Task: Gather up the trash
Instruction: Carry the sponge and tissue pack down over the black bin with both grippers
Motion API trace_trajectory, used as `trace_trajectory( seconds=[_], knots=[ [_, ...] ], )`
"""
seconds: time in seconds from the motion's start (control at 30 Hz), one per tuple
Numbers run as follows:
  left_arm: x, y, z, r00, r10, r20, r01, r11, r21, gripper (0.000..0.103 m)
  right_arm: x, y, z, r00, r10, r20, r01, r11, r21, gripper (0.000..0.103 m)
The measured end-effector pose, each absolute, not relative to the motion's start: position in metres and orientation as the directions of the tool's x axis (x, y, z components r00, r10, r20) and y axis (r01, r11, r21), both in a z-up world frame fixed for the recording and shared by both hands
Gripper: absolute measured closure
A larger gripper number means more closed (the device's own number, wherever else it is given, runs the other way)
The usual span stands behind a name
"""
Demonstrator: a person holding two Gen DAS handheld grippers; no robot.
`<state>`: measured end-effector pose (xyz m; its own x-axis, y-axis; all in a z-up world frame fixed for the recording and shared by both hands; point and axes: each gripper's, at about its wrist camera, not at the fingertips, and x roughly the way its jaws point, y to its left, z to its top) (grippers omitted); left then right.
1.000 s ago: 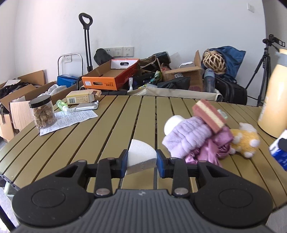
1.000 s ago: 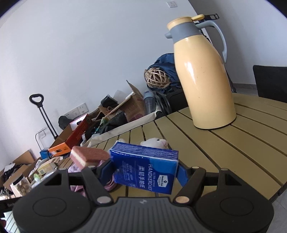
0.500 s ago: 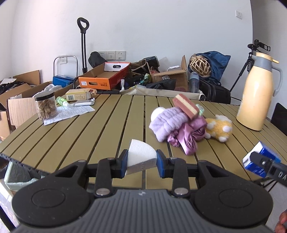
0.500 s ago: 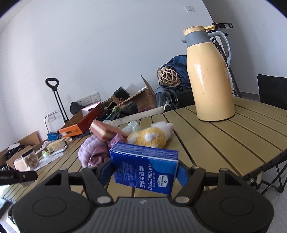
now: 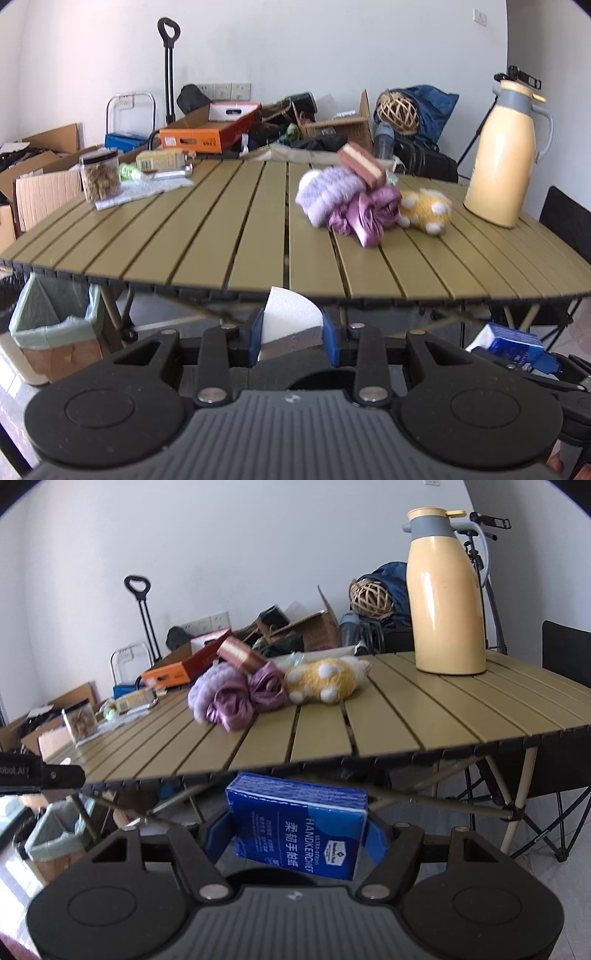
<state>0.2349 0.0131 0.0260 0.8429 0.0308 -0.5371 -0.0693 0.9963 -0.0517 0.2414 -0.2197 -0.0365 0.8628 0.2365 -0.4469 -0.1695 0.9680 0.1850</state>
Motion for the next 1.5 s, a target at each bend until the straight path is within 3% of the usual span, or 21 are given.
trace_trajectory(
  seconds=[0.73, 1.5],
  knots=[
    [0.208, 0.005, -0.063, 0.708, 0.026, -0.706, -0.048, 0.999, -0.013, 0.070, 0.214, -0.204, -0.099, 0.703, 0.260, -0.662, -0.259, 0.960, 0.102, 0.033],
    [0.221, 0.014, -0.131, 0.549, 0.033, -0.835, -0.076, 0.997, -0.011, 0.070, 0.238, -0.235, -0.151, 0.603, 0.142, -0.785, -0.123, 0.989, 0.084, 0.033]
  ],
)
